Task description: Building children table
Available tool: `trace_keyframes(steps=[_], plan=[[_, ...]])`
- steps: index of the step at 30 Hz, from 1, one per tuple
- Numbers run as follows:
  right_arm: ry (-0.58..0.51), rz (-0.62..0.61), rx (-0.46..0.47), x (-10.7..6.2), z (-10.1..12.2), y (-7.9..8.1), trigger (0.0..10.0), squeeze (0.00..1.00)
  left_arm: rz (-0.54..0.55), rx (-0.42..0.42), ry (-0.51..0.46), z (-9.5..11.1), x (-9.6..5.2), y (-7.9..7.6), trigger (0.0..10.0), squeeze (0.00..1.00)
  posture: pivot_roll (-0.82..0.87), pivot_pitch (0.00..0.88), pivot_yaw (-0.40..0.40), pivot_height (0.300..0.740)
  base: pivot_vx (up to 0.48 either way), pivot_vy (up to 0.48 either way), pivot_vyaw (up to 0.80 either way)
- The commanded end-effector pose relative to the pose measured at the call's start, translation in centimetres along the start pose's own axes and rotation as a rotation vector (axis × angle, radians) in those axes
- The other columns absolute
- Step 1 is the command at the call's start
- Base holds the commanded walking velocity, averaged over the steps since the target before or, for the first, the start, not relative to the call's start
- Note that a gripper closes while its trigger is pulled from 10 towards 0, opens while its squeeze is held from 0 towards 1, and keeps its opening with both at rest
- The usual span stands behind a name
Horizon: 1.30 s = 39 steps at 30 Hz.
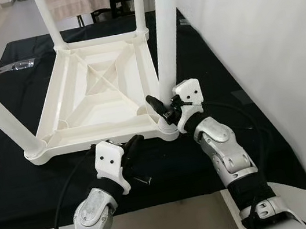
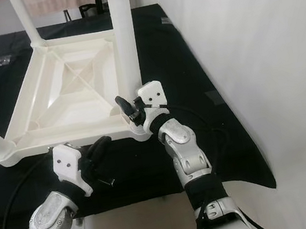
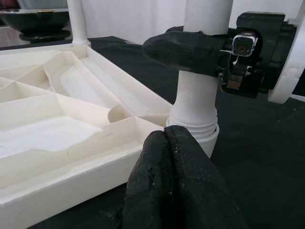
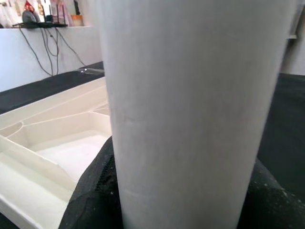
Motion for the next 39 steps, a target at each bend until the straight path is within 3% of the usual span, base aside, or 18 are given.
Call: trace_keyframes(steps=[1, 2, 3, 4, 5, 6, 7, 9, 12, 21, 22, 23, 30, 39], plan=[[0.092, 0.023, 0.01, -0.7, -1.9, -0.4, 10.0, 1.0, -0.007, -0.016, 0.029, -0.6, -0.2, -0.1, 10.0, 0.0, 0.04, 0.156, 0.005, 0.74, 0.0, 0.0, 0.0], [0.092, 0.023, 0.01, -0.7, -1.9, -0.4, 10.0, 1.0, -0.007, -0.016, 0.029, -0.6, -0.2, -0.1, 10.0, 0.0, 0.04, 0.156, 0.005, 0.74, 0.0, 0.0, 0.0], [0.08, 0.134, -0.007, -0.5, -0.9, 0.0, 10.0, 1.0, -0.017, -0.023, 0.03, -0.6, -0.2, -0.2, 10.0, 0.0, 0.05, 0.156, 0.005, 0.74, 0.0, 0.0, 0.0], [0.08, 0.134, -0.007, -0.5, -0.9, 0.0, 10.0, 1.0, -0.017, -0.023, 0.03, -0.6, -0.2, -0.2, 10.0, 0.0, 0.05, 0.156, 0.005, 0.74, 0.0, 0.0, 0.0], [0.082, 0.195, 0.016, -0.2, -0.3, -0.1, 10.0, 0.42, -0.019, -0.025, 0.03, -0.7, -0.2, -0.2, 10.0, 0.0, 0.05, 0.155, 0.002, 0.74, 0.0, 0.0, 0.0], [0.084, 0.227, 0.037, -0.1, 0.1, -0.2, 10.0, 0.42, -0.02, -0.027, 0.03, -0.7, -0.1, -0.2, 10.0, 0.0, 0.05, 0.155, 0.001, 0.74, 0.0, 0.0, 0.0], [0.09, 0.272, 0.019, 0.2, 0.6, -0.3, 10.0, 0.0, -0.02, -0.026, 0.029, -0.7, -0.1, -0.3, 10.0, 0.0, 0.05, 0.153, -0.002, 0.74, 0.0, 0.0, 0.0], [0.114, 0.377, -0.028, 0.6, 1.6, -0.5, 10.0, 0.0, -0.018, -0.024, 0.028, -0.7, 0.0, -0.3, 10.0, 0.0, 0.05, 0.15, -0.009, 0.74, 0.0, 0.0, 0.0], [0.134, 0.424, -0.051, 0.9, 2.2, -1.1, 10.0, 0.0, -0.015, -0.022, 0.027, -0.6, 0.0, -0.4, 10.0, 0.0, 0.06, 0.148, -0.015, 0.74, 0.0, 0.0, 0.0], [0.206, 0.459, -0.045, 1.3, 2.7, -3.1, 10.0, 0.0, -0.009, -0.019, 0.027, -0.6, -0.1, -0.4, 10.0, 0.0, 0.07, 0.147, -0.025, 0.74, 0.0, 0.0, 0.0], [0.222, 0.47, -0.028, 1.3, 2.7, -3.4, 9.1, 0.0, -0.01, -0.018, 0.028, -0.7, -0.1, -0.4, 10.0, 0.0, 0.07, 0.147, -0.025, 0.74, 0.0, 0.0, 0.0], [0.238, 0.478, -0.021, 1.2, 2.3, -3.5, 0.0, 0.0, -0.01, -0.018, 0.029, -0.7, -0.1, -0.4, 10.0, 0.0, 0.07, 0.15, -0.025, 0.74, 0.0, 0.0, 0.0], [0.259, 0.505, 0.009, 0.9, 1.4, -3.6, 0.0, 0.0, -0.013, -0.016, 0.031, -0.6, -0.1, -0.5, 10.0, 0.0, 0.07, 0.15, -0.021, 0.74, 0.0, 0.0, 0.0], [0.227, 0.398, 0.043, 0.2, 0.4, -4.7, 0.0, 0.0, -0.014, -0.013, 0.034, -0.7, -0.2, -0.6, 10.0, 0.0, 0.05, 0.156, -0.022, 0.74, 0.0, 0.0, 0.0]])
Point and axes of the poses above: a point about 5 cm out from each wrist's last joint towards the gripper, its own x axis pointing out of the wrist towards the gripper, its own z axis along the axis of the wrist's last joint, y = z × x, the point moved 2 cm from there along x, pointing out of the wrist towards the gripper, and after that the axes turned 14 degrees about x, right-handed, at the moved point
